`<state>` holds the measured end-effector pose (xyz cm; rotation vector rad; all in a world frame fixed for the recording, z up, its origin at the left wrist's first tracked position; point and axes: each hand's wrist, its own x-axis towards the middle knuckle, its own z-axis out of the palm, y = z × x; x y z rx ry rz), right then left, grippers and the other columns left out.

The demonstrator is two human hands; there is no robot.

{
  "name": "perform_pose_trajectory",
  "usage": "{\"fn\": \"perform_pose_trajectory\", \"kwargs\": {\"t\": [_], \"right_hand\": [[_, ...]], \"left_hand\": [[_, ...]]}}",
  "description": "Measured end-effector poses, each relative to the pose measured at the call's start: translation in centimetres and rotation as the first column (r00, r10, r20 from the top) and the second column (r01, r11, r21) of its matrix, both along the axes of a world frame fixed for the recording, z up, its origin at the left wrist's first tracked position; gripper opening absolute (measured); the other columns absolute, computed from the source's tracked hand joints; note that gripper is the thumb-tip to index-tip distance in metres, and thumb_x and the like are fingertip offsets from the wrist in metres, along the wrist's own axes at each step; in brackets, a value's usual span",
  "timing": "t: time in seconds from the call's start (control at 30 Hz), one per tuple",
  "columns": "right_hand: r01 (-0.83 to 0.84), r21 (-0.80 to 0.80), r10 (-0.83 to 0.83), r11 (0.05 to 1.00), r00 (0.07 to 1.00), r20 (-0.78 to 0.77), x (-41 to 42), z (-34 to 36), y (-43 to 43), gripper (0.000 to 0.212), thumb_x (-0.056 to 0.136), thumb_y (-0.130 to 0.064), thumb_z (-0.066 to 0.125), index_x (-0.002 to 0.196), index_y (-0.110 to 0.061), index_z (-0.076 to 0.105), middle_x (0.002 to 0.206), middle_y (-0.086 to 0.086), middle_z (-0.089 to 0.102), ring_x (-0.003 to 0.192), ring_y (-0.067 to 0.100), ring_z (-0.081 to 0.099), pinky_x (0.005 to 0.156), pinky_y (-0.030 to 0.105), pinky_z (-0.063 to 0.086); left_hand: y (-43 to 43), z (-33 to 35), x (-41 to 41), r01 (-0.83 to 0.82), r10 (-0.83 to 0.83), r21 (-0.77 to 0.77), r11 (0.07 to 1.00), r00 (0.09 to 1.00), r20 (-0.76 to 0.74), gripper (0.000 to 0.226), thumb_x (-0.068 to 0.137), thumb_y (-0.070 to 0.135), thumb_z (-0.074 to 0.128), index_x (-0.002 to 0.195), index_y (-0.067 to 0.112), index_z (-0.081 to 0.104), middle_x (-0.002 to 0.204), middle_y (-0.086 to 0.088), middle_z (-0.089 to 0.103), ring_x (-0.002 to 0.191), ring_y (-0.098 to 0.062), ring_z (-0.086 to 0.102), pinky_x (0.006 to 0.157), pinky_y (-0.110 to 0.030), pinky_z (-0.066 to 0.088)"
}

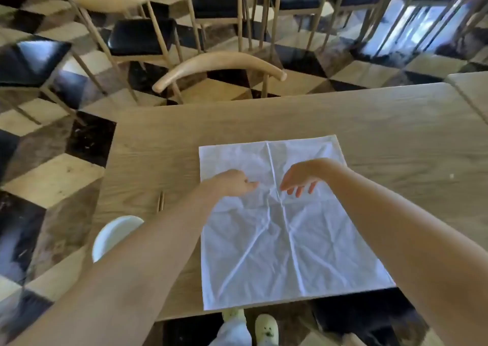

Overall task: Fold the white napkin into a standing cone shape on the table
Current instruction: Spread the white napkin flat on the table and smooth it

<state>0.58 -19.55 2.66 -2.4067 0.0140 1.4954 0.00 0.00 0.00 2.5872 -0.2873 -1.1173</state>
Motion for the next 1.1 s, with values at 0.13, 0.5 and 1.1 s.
{"fn": "perform_pose_trajectory", "kwargs": {"t": [0.13,0.5,1.1], "right_hand": [[0.034,0.013,-0.036,0.999,0.987,0.159,0.4,-3.7,1.6,0.03,0.088,-0.023,0.053,0.106,-0.001,0.066,0.094,0.01,0.067,0.083,0.021,0.064,0.067,0.027,0.051],[0.163,-0.123,-0.032,0.979,0.717,0.696,5.4,-9.1,-0.2,0.043,0.086,0.005,0.04,0.128,-0.005,0.037,0.126,0.017,0.041,0.099,0.041,0.059,0.071,0.041,0.045],[0.051,-0.295,0.224,0.954,0.531,0.817,13.5,-8.7,-1.0,0.03,0.081,0.011,0.047,0.108,-0.002,0.044,0.103,0.014,0.056,0.081,0.034,0.065,0.056,0.032,0.035]], "left_hand": [[-0.1,-3.4,0.5,-0.029,0.034,-0.04,0.999,0.992,0.119,0.039,0.094,0.045,0.041,0.08,0.012,0.057,0.098,-0.01,0.062,0.095,-0.026,0.056,0.078,-0.031,0.042],[0.2,-7.6,5.8,-0.182,0.184,-0.048,0.982,0.874,0.449,0.056,0.085,0.002,0.043,0.138,0.016,0.033,0.144,-0.008,0.027,0.117,-0.033,0.045,0.083,-0.043,0.043],[1.1,-6.9,11.6,-0.331,0.349,-0.151,0.932,0.7,0.623,0.017,0.088,0.002,0.04,0.103,0.002,0.048,0.101,-0.017,0.056,0.077,-0.039,0.055,0.061,-0.039,0.039]]}}
